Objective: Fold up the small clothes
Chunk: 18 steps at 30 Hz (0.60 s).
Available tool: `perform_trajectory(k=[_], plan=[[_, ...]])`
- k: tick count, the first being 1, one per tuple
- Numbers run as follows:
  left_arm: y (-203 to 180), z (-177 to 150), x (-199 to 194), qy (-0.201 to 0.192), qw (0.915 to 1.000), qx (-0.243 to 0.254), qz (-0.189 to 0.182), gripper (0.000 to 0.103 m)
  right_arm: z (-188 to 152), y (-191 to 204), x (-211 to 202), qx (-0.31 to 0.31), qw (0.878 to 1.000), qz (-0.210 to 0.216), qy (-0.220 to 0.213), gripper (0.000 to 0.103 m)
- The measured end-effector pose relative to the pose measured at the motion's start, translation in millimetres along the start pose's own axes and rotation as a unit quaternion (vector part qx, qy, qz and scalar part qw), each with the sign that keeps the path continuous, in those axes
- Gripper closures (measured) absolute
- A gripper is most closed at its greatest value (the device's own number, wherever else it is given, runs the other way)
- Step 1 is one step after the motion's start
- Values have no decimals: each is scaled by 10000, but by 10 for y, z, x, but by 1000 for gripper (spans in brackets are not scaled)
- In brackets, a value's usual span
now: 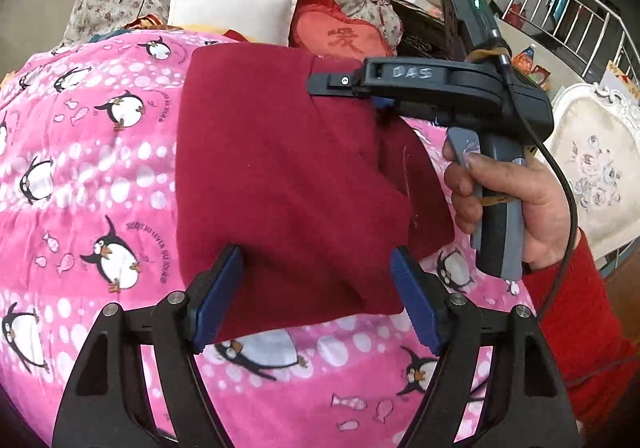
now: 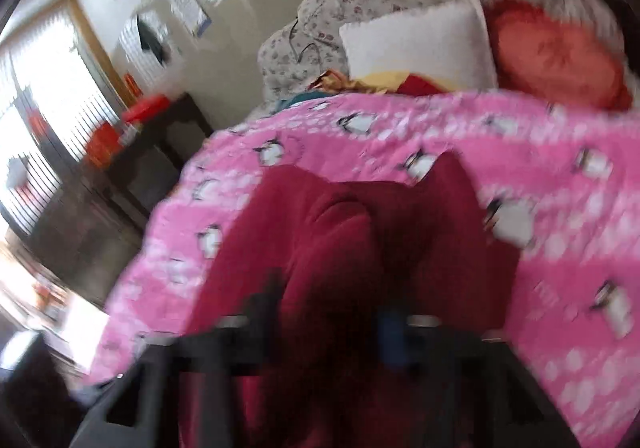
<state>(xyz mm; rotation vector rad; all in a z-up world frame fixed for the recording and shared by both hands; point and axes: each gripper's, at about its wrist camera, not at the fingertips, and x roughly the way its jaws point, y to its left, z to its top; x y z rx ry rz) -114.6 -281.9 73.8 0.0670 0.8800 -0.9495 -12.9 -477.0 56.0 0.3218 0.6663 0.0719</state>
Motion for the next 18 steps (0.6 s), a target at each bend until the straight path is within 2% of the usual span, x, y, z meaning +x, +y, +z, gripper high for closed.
perform_trajectory(k=[1, 3, 4, 5, 7, 9, 10, 11, 13, 14, 15, 16, 18], plan=[[-28, 60, 30, 12, 10000, -10, -36, 27, 0, 0, 0, 0, 10000, 0, 0, 88], [-86, 150, 0, -45, 9997, 15, -220, 27, 120, 105, -186, -442, 9985, -164, -295, 90], [-147, 214, -16, -138, 9992, 82, -354, 27, 120, 105, -186, -442, 9985, -164, -295, 90], [-197, 262, -8, -190, 9989, 143, -412, 27, 212, 123, -283, -653, 9961, -379, -449, 90], [-249, 292, 17, -215, 9984, 233, -468, 27, 265, 60, -253, -609, 9958, -520, -436, 90], [-282, 324, 126, -136, 9983, 227, -512, 27, 274, -61, -2, -638, 9932, -959, -165, 90], [-257, 331, 189, -71, 9987, 98, -504, 27, 249, -116, 116, -571, 9934, -999, 26, 90], [-223, 339, 210, -21, 9988, -15, -492, 27, 211, -204, 245, -377, 9956, -829, 231, 90], [-178, 325, 138, 3, 9985, -89, -542, 27, 182, -305, 198, -93, 9980, -618, 120, 90], [-160, 302, 46, -28, 9984, -55, -563, 27, 163, -371, 68, 177, 9989, -423, -1, 80], [-151, 277, -34, -91, 9988, 12, -481, 27, 163, -371, 68, 177, 9989, -423, -1, 62], [-141, 246, -142, -206, 9992, 120, -320, 27, 84, -437, -179, 550, 9983, -122, -167, 54], [-108, 198, -321, -454, 9983, 369, 1, 27, -80, -436, -491, 821, 9954, 355, -343, 50]])
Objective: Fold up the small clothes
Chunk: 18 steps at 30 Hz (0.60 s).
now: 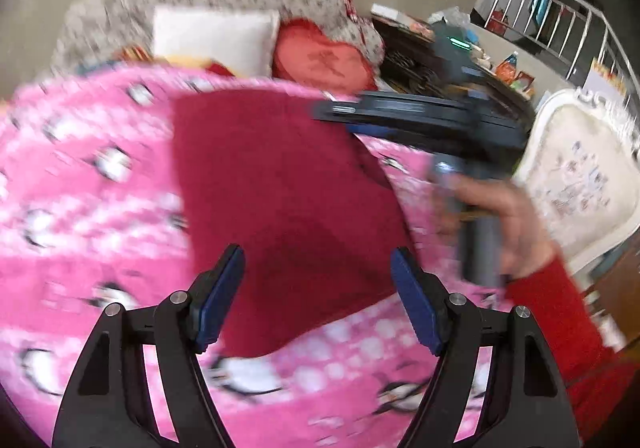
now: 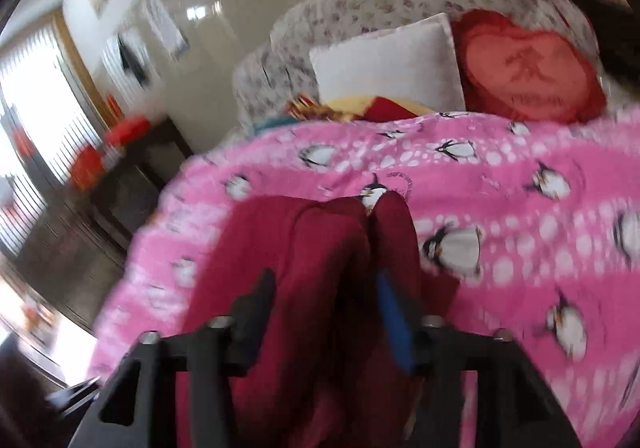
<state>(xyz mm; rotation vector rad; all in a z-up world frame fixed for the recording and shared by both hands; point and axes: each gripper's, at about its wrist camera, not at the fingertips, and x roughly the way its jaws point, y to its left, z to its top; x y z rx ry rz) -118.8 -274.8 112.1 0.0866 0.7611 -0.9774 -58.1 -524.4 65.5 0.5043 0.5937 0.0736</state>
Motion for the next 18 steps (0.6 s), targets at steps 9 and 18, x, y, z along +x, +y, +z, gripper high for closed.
perform_trajectory(k=[9, 18], plan=[[305, -296, 257, 251, 9975, -191, 638, 27, -748, 342, -215, -144, 9986, 118, 500, 34], [158, -368, 282, 369, 9981, -299, 393, 27, -854, 510, -237, -803, 9964, -254, 140, 78]])
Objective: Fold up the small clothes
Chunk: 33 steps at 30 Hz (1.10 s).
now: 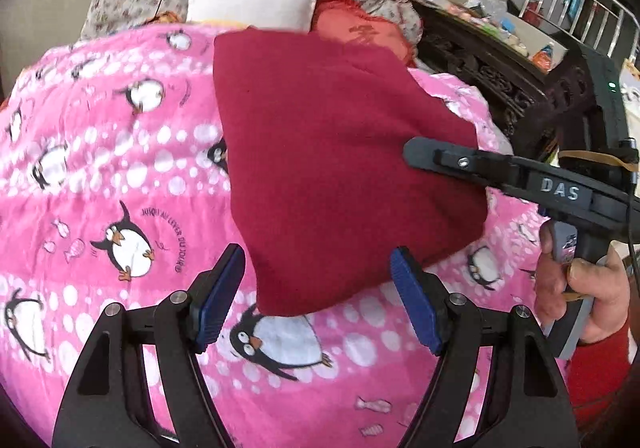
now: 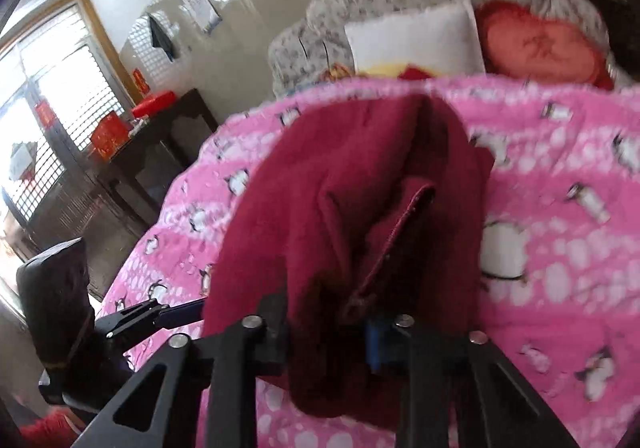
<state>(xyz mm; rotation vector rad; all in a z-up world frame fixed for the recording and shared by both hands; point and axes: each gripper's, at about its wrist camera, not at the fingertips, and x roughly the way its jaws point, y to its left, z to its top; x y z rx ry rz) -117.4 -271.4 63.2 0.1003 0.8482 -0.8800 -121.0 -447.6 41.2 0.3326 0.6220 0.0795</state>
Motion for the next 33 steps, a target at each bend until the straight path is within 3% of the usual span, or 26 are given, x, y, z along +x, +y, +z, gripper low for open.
perform_trajectory(k=[4, 6, 8, 10, 13, 17, 21, 27, 33], plan=[[-92, 0, -95, -216, 9995, 216, 53, 27, -72, -78, 19, -32, 9990, -426, 160, 78], [-72, 1, -13, -94, 9999, 106, 92, 27, -154, -207, 163, 211, 9985, -356, 369, 77], [-16, -14, 42, 39, 9999, -116, 56, 27, -177, -265, 104, 448, 9986, -120, 259, 71], [16, -16, 18, 28, 9998, -190, 41, 27, -167, -250, -6, 443, 9986, -166, 235, 67], [17, 26, -86, -185, 9993, -130, 287, 27, -97, -170, -259, 338, 9986, -398, -110, 66], [40, 166, -118, -379, 9983, -218, 392, 27, 56, 23, -446, 75, 9974, -370, -615, 66], [47, 285, -28, -504, 9968, -229, 570, 27, 215, 97, -210, -60, 9977, -365, -561, 66], [118, 410, 212, -392, 9971, -315, 575, 27, 209, -224, 222, 154, 9971, -727, -148, 66], [120, 438, 363, -348, 9974, -291, 559, 25, 160, -378, 250, 189, 9977, -596, -255, 67]])
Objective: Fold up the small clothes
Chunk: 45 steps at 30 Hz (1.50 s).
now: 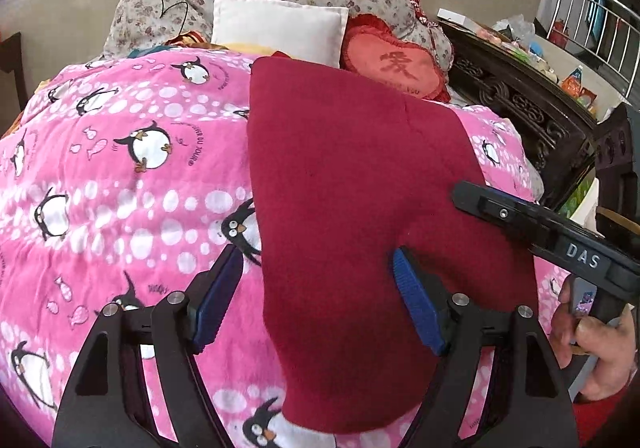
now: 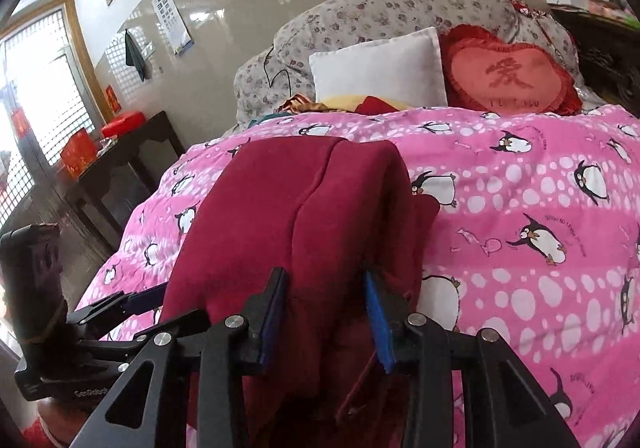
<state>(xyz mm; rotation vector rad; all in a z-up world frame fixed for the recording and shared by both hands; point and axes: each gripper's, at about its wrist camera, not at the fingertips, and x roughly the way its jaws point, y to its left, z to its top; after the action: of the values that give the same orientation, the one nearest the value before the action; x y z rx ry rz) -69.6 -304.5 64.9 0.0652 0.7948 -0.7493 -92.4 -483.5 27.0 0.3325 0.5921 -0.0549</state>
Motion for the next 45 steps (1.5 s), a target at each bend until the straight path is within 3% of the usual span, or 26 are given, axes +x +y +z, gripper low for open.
perform_trajectory(k=[7, 12, 17, 21, 22, 23, 24, 27, 30, 32, 38, 45], plan=[[-24, -10, -2, 24, 10000, -6, 64, 25, -24, 65, -166, 277, 9994, 170, -146, 65], [-13, -12, 28, 72, 9999, -85, 55, 23, -96, 69, -108, 185, 9998, 45, -116, 64], [5, -38, 62, 23, 9999, -158, 11, 20, -130, -77, -156, 471, 9963, 578, -426, 62], [63, 9, -8, -59, 9992, -280, -271, 20, -82, -199, -305, 715, 9910, 825, -775, 48], [108, 27, -27, -105, 9983, -400, -409, 20, -76, -221, -325, 739, 9909, 766, -822, 42], [140, 39, -28, -103, 9974, -499, -507, 20, -80, -269, -338, 816, 9911, 593, -864, 29], [171, 49, -16, -72, 9961, -609, -627, 20, -85, -312, -339, 884, 9906, 537, -890, 27], [273, 40, 62, 51, 9889, -981, -1118, 20, -105, -472, -235, 1202, 9871, 727, -773, 27], [312, 29, 140, 162, 9845, -1118, -1338, 20, -123, -571, -21, 1522, 9812, 1111, -428, 26], [335, 18, 201, 219, 9823, -1185, -1436, 20, -120, -572, 31, 1548, 9779, 1289, -563, 22], [389, 29, 339, 441, 9731, -1485, -1706, 8, -73, -415, 126, 1205, 9844, 1178, -502, 12], [320, 49, 348, 411, 9764, -1333, -1650, 5, -51, -339, 217, 969, 9888, 1032, -464, 5]])
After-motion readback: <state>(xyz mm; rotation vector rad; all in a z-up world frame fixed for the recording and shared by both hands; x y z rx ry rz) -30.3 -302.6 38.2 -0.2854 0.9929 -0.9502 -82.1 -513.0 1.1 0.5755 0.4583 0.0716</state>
